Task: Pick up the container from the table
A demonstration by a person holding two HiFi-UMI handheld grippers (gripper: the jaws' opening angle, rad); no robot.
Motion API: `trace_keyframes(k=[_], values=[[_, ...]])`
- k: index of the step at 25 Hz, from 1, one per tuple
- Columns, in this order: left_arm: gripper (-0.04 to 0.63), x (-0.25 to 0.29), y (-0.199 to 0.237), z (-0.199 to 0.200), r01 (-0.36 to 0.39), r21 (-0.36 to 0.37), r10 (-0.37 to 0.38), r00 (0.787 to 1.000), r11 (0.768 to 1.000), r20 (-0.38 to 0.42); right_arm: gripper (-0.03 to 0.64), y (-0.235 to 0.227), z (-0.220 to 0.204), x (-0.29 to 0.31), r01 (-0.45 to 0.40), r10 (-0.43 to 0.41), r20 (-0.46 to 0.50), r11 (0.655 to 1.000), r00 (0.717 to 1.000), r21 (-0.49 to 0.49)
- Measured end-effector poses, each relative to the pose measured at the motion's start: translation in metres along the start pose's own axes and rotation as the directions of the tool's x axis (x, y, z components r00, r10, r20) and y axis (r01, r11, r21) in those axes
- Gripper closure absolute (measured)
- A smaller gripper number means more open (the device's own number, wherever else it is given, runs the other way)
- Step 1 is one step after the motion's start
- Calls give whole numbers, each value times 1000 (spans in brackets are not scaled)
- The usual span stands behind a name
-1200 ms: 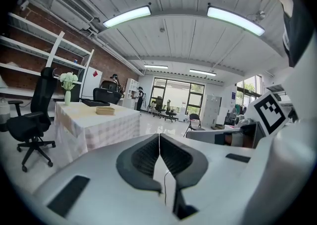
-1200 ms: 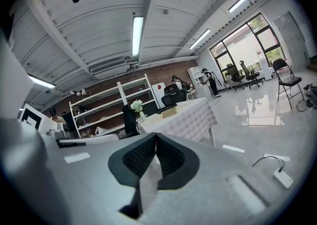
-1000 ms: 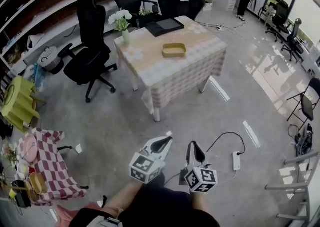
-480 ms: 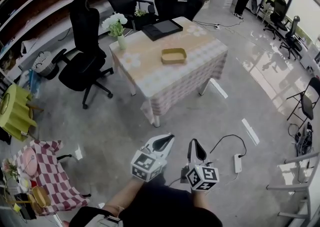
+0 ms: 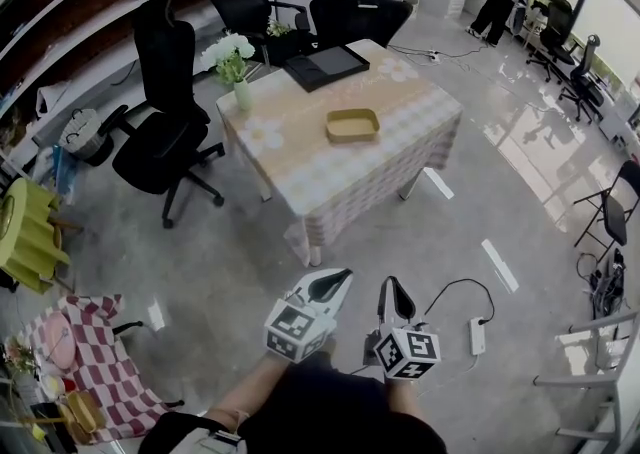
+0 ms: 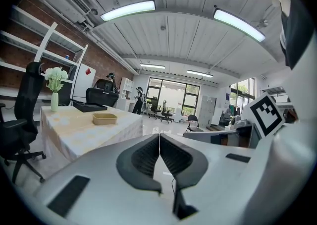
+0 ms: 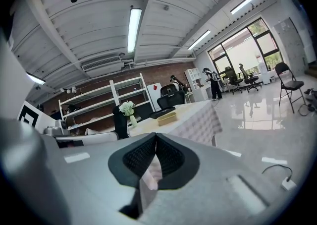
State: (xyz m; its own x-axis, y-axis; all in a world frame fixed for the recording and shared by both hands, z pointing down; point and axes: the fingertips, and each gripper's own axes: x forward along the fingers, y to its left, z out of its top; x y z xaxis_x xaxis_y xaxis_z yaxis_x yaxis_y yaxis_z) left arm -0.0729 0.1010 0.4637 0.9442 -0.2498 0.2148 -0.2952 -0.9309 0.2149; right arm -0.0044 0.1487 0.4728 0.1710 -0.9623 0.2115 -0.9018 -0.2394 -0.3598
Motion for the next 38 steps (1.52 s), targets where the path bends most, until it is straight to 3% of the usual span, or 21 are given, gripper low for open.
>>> trace_keyframes(k=[19, 38], values=[[584, 5, 41, 1, 18, -20, -18, 1000, 1000, -1, 612, 11, -6, 48, 15, -15, -19, 1000, 1000, 9], [584, 0, 52, -6, -29, -49, 28, 1000, 998, -11, 612, 15, -5, 56, -15, 16, -20, 1000, 1000, 27]])
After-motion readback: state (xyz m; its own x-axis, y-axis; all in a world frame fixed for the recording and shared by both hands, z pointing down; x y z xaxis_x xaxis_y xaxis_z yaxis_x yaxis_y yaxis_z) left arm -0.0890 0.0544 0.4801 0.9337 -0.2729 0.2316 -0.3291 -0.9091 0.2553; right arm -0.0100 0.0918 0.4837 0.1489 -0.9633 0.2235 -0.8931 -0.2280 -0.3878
